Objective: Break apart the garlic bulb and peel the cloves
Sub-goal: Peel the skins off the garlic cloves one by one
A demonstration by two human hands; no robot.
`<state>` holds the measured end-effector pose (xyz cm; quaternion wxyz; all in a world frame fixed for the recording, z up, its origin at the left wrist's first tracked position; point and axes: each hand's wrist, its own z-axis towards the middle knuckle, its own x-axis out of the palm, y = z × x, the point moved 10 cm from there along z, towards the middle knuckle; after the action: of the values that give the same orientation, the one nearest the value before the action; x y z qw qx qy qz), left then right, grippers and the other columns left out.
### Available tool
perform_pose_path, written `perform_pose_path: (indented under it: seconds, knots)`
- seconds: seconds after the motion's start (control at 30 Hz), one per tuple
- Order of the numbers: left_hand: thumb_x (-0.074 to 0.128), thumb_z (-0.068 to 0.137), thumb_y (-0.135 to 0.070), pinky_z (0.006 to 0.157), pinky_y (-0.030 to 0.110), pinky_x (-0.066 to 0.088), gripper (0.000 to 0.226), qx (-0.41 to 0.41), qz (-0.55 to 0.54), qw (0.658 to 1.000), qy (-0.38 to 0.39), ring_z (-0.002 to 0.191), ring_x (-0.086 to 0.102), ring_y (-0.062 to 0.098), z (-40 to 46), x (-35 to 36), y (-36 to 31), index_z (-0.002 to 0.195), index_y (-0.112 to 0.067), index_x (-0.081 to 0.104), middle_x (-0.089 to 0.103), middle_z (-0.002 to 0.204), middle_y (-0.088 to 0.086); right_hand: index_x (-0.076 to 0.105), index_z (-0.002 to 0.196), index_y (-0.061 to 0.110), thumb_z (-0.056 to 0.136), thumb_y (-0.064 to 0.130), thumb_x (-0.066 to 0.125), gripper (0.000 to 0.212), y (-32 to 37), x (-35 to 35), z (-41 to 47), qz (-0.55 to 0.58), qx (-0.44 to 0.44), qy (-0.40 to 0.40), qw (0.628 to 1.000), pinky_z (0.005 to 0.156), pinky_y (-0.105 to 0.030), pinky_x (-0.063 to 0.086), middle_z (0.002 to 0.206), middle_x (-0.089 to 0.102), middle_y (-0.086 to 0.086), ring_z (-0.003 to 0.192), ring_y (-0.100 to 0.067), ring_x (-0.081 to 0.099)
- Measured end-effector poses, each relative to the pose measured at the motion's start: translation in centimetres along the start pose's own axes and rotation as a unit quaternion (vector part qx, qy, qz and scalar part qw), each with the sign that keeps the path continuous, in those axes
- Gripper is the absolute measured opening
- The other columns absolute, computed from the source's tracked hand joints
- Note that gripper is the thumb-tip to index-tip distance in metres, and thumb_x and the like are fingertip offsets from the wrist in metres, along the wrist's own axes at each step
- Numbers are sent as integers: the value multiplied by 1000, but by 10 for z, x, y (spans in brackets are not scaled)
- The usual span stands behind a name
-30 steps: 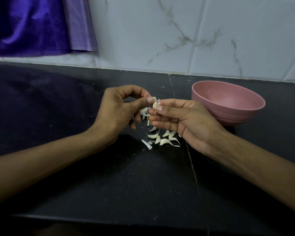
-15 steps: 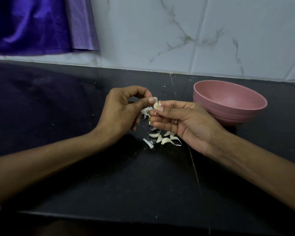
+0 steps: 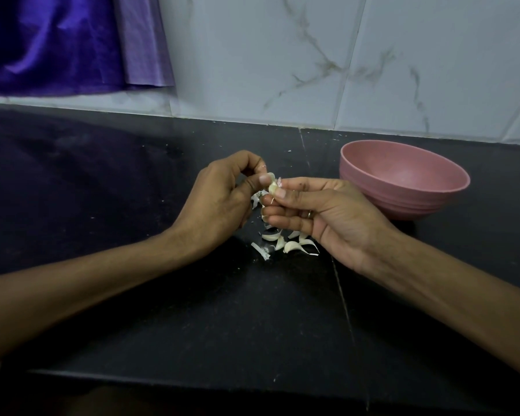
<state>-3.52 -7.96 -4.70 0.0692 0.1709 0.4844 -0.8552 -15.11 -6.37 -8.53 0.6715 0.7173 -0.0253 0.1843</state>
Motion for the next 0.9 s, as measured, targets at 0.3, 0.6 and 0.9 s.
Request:
perform_pose_path:
  seconds: [0.3, 0.6, 0.9]
  knots:
    - [57, 98, -16, 40, 11, 33, 16, 41, 29, 999, -15, 32, 44, 5, -2, -4, -12, 83, -19, 52, 51, 41, -11, 70, 96, -3, 72, 11, 70, 28, 4, -1, 1, -5, -9, -6, 1000, 63, -22, 58, 84, 74, -15, 73, -19, 74]
    - [57, 97, -9, 46, 10, 37, 15, 108, 75, 991, -4, 41, 50, 3, -8, 1, -28, 87, -18, 52, 60, 68, -28, 66, 102, -8, 80, 5, 66, 26, 6, -4, 2, 34, -9, -9, 999, 64, -22, 58, 83, 74, -12, 74, -18, 73]
    - [63, 93, -20, 43, 12, 37, 12, 74, 35, 996, -18, 37, 49, 7, -6, -4, -20, 88, -19, 53, 54, 46, -5, 66, 98, -4, 76, 6, 66, 24, 9, -10, 8, 98, 8, -11, 995, 62, -23, 58, 87, 73, -15, 69, -14, 71]
